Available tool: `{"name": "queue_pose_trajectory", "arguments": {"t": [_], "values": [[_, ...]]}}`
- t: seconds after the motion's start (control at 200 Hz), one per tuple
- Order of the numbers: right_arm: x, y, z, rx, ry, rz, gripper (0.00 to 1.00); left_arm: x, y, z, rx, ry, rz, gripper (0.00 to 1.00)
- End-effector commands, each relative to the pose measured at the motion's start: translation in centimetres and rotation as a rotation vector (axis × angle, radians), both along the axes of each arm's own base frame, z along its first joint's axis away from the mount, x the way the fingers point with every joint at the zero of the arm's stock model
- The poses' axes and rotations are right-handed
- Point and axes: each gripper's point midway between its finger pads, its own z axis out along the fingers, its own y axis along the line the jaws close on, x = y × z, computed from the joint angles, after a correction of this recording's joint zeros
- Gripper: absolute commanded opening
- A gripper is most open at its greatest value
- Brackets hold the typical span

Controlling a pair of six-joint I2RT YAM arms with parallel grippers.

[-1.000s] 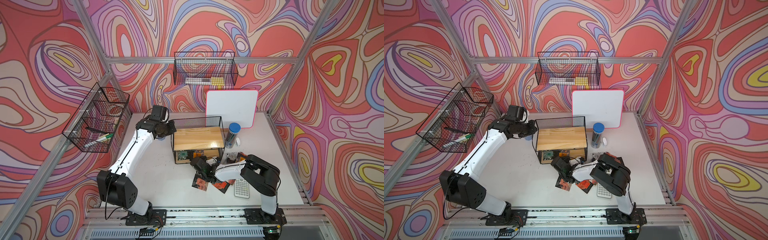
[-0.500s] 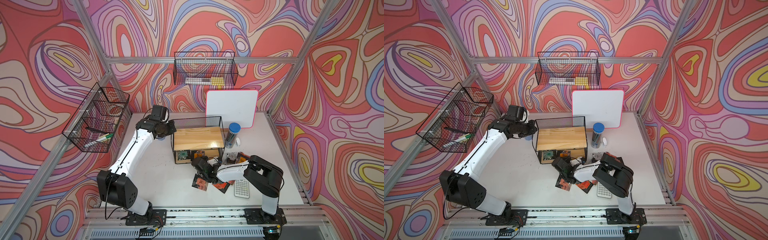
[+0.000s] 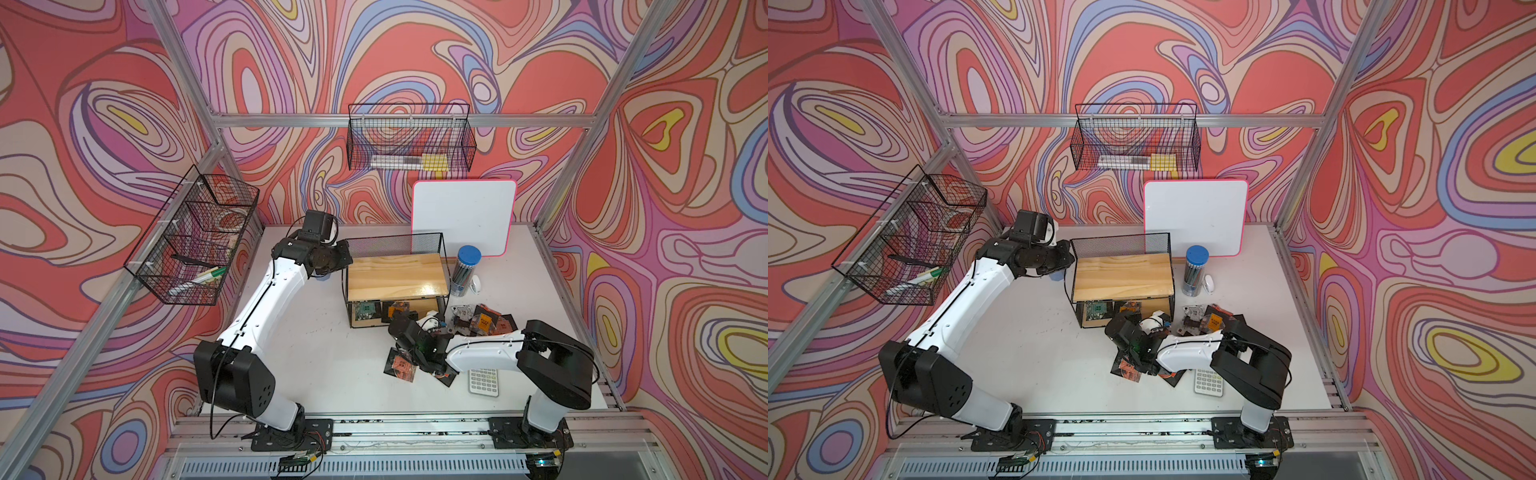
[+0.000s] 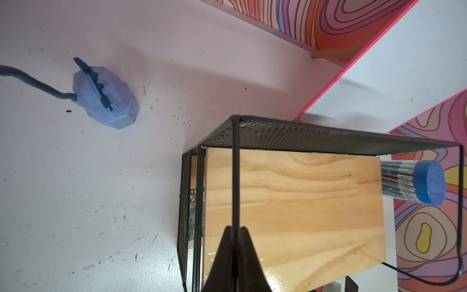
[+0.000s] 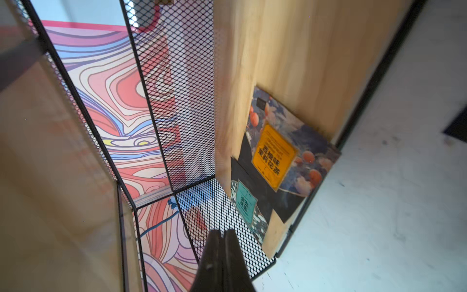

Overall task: Remove the tea bags from the shelf
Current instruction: Pick up the tea bag from the shelf.

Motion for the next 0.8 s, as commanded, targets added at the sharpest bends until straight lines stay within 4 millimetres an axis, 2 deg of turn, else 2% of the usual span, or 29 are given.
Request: {"name": "queue_pose_trajectory", "arguments": {"t": [0.0,0.09,0.22,0.351,0.376,0.631,0.791], "values": [[-0.8,-0.4,-1.0,0.094,0.035,-0.036,0.23,-1.1,1.4,-1.5,0.055,0.074,0.031,0.0],[-1.1,-0.2,-2.1,0.089,0.035,-0.001,0.38,-1.1,1.5,-1.6,0.056,0.076,0.03,0.0],[-1.6,-0.9,-3.8,0.064,0.068,-0.009,0.48,-1.1,1.5,-1.6,0.058,0.075,0.029,0.0],[-1.0,-1.9,-4.3,0.059,0.076,-0.022,0.49,-1.0,1.4,-1.6,0.056,0.076,0.026,0.0],[-0.9,-2.1,-5.4,0.028,0.093,-0.025,0.49,-1.0,1.4,-1.6,0.055,0.075,0.025,0.0],[-0.5,-2.2,-8.1,0.035,0.146,-0.051,0.51,-0.9,1.3,-1.6,0.053,0.077,0.024,0.0],[0.2,-2.3,-8.8,0.049,0.148,-0.084,0.49,-0.9,1.3,-1.7,0.057,0.078,0.022,0.0]]}}
